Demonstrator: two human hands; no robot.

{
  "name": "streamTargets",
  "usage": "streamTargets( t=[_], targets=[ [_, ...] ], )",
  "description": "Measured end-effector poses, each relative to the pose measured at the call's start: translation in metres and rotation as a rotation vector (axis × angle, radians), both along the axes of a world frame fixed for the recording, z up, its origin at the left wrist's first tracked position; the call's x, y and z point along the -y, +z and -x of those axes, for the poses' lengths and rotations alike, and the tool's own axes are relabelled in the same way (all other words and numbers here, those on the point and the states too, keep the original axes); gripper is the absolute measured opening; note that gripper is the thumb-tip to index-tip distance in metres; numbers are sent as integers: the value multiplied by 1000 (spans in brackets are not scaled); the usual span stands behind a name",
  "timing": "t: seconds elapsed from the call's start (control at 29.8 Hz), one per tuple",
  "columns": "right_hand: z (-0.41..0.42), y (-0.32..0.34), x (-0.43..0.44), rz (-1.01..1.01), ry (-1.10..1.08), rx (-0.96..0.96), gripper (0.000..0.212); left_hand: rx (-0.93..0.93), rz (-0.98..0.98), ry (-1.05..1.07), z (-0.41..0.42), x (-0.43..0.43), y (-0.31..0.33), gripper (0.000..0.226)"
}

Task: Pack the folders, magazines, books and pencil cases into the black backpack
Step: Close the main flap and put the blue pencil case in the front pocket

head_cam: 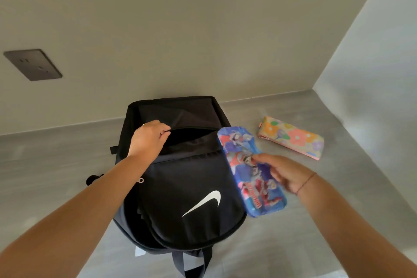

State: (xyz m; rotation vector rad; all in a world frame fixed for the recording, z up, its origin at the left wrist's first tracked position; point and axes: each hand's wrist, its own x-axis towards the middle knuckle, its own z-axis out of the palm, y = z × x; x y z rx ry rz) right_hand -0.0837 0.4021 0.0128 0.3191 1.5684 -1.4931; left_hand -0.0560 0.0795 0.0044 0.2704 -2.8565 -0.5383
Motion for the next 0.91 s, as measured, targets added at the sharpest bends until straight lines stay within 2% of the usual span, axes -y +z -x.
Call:
streamTargets(
  t=[0.13,0.27,0.34,0.4,0.57,0.74,0.84,0.91],
  targets=[
    [-31,-1,59,95,-10,147,38,-1,-38,-21,-2,4,5,21],
    [-31,-15,110,243,-217,221,20,-2,-22,-38,-2,7,12,18],
    [-24,-19,134,271,-348,227,24,2,-33,-51,-3,8,15,17],
    [-17,-21,153,228,-452,188,28,13,-20,-67,-4,8,16,19],
    [7,-27,183,44,-535,50,41,81,29,-85,-6,10,18,25],
    [23,-23,206,5,-566,55,32,112,29,-112,-8,16,17,23],
    [28,-26,222,176,-640,124,32,60,19,-130,-9,19,14,21],
    [32,-28,229,290,-603,96,38,37,-9,-119,-9,23,13,20]
  ],
)
